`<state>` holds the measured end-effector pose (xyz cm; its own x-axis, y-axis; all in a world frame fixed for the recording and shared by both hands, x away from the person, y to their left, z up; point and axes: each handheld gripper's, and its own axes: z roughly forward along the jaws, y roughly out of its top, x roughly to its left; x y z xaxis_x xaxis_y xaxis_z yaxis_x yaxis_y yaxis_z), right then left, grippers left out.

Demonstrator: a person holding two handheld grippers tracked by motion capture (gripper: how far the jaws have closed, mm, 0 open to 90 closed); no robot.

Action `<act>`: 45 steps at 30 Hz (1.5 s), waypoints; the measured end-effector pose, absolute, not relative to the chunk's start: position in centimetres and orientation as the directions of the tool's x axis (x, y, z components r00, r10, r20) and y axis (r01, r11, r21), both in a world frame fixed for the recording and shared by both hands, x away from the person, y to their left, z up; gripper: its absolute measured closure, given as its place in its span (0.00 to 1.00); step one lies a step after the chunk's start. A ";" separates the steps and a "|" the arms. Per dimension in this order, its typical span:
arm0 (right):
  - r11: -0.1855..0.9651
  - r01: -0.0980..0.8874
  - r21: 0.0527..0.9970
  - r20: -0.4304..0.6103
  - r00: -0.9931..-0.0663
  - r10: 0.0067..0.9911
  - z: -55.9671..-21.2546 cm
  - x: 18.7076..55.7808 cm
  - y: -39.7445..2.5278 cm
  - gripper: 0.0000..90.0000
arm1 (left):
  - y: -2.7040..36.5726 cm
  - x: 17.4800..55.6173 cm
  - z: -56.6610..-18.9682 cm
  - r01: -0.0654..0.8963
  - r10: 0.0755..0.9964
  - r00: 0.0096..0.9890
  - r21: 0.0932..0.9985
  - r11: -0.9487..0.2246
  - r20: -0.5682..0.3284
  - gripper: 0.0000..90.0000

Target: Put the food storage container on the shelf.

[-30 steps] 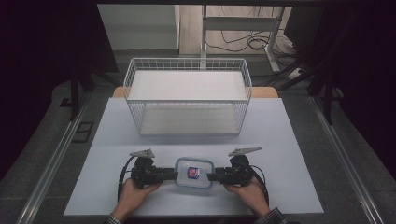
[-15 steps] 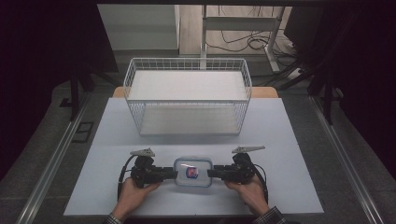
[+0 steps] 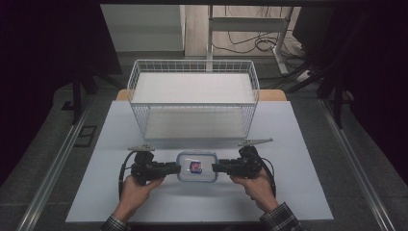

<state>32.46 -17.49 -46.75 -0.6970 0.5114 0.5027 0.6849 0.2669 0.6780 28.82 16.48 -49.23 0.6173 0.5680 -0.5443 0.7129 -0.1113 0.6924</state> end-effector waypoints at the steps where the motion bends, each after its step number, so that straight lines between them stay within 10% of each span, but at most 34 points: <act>1: 0.270 0.686 0.676 0.502 -0.697 0.512 -46.5 32.6 -17.4 0.65 | 16.5 28.9 -48.9 0.710 0.572 0.617 0.696 -0.109 -0.540 0.77; 45: 0.203 0.599 0.774 0.455 -0.750 0.480 -31.7 43.3 -14.7 0.65 | 18.7 38.5 -33.1 0.603 0.656 0.606 0.797 -0.013 -0.449 0.78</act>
<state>43.26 -14.68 -31.68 -0.7501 0.4801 0.4548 0.5994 0.2029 0.7743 38.51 18.73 -33.12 0.6065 0.6564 -0.4486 0.6035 -0.0126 0.7973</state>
